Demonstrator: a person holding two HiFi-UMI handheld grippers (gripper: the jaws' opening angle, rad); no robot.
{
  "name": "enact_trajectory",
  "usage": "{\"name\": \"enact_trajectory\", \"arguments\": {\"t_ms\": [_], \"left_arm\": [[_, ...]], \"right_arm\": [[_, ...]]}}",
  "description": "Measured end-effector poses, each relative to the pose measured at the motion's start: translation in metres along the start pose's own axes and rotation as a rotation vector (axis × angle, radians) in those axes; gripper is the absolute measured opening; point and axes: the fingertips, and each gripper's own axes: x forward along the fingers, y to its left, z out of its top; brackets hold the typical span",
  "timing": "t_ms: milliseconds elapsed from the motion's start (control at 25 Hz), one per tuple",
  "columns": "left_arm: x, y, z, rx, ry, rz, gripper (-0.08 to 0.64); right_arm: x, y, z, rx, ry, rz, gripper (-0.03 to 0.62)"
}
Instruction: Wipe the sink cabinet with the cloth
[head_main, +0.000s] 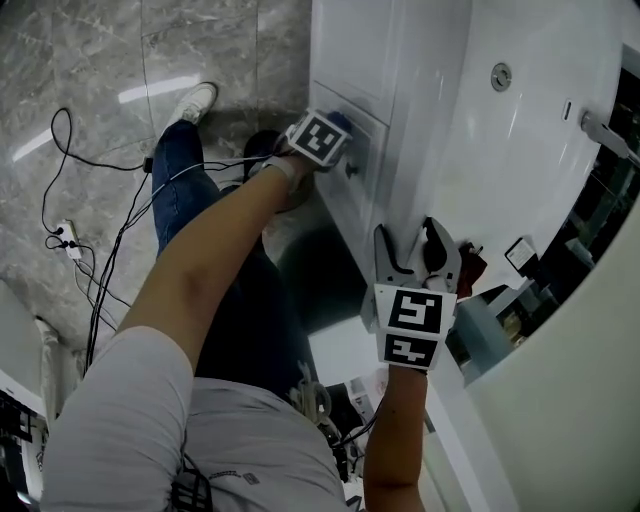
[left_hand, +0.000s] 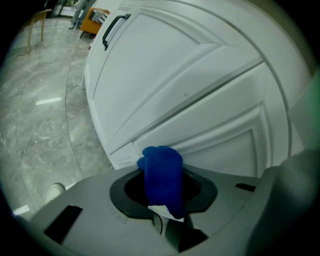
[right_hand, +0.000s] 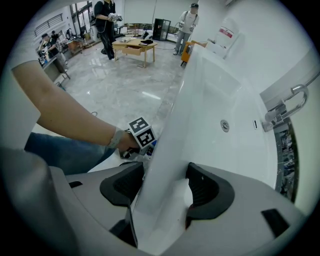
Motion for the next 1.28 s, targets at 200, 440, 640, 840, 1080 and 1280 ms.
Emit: {"name": "enact_trajectory", "arguments": {"t_ms": [200, 440, 640, 840, 1080, 1280], "left_arm": [[0.008, 0.006, -0.012, 0.023, 0.049, -0.077, 0.1], [0.01, 0.007, -0.015, 0.043, 0.052, -0.132, 0.107], [0.008, 0.003, -0.01, 0.072, 0.01, -0.098, 0.107], [0.011, 0.021, -0.013, 0.079, 0.027, -0.02, 0.107], [0.036, 0.027, -0.026, 0.049, 0.085, -0.01, 0.103], [0.048, 0.032, -0.038, 0.044, 0.117, 0.004, 0.095]], "right_arm": [[0.0, -0.002, 0.001, 0.005, 0.007, -0.001, 0.252], [0.001, -0.002, 0.001, 0.021, 0.032, -0.008, 0.252], [0.001, -0.002, -0.001, 0.02, 0.04, -0.008, 0.252], [0.001, -0.001, -0.001, 0.02, 0.038, -0.007, 0.252], [0.001, -0.002, -0.001, 0.022, 0.033, -0.014, 0.252], [0.002, -0.002, 0.0, 0.034, 0.024, -0.022, 0.252]]}}
